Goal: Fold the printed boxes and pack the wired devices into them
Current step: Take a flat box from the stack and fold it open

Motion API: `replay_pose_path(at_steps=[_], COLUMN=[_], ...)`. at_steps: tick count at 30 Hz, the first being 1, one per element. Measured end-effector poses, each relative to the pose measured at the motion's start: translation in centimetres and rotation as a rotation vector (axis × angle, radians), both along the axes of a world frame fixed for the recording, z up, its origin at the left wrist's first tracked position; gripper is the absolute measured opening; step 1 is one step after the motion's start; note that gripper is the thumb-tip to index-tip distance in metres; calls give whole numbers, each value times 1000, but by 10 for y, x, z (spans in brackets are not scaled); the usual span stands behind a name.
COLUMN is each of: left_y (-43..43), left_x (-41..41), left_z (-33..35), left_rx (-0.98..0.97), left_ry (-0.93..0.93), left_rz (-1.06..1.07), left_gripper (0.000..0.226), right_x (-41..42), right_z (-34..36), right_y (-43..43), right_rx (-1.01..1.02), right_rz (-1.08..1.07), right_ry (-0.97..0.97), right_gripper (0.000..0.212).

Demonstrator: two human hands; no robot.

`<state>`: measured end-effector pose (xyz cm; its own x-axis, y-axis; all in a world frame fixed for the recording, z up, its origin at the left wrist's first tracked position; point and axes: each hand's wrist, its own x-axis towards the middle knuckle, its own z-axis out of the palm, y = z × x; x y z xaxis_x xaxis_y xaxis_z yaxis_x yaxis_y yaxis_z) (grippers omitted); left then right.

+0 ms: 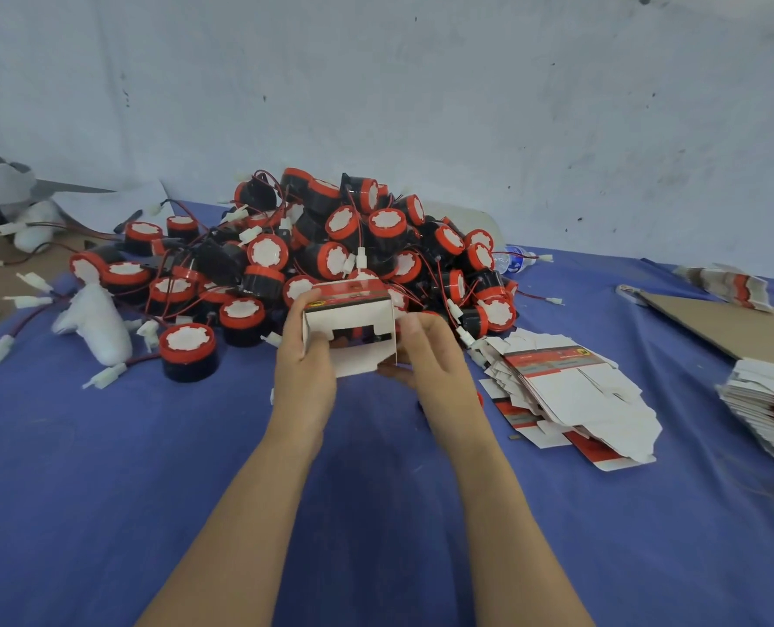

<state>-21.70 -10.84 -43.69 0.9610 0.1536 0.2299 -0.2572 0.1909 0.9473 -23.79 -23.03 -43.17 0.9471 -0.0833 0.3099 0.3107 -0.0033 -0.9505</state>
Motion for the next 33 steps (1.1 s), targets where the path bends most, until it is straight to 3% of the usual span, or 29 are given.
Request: replay_pose_path(at_steps=[2, 8, 13, 17, 19, 24, 29, 33], left_y=[3, -2, -3, 4, 8, 7, 3, 2], left_x=[1, -2, -7, -1, 1, -2, 1, 4], left_z=[1, 0, 1, 3, 3, -4, -7, -13], left_rx=[-12, 219, 257, -9, -65, 87, 39, 102], left_ry=[10, -58, -92, -30, -5, -49, 1, 47], left_rz=[-15, -81, -214, -532, -590, -441, -215, -173], left_gripper=[53, 50, 49, 43, 47, 46, 28, 49], right_x=[0, 3, 5, 6, 8, 8, 8, 8], right_z=[0, -4, -7, -7, -7, -7, -8, -11], right_y=[-3, -3, -9, -14, -16, -18, -17, -16], right_rx=[-43, -109, -237, -265, -228, -149, -207, -303], right_rz=[29, -204, -261, -261, -266, -251, -198, -157], right_ry=[5, 74, 127, 118, 141, 158, 130, 124], right_gripper=[20, 35, 42, 45, 47, 50, 39, 47])
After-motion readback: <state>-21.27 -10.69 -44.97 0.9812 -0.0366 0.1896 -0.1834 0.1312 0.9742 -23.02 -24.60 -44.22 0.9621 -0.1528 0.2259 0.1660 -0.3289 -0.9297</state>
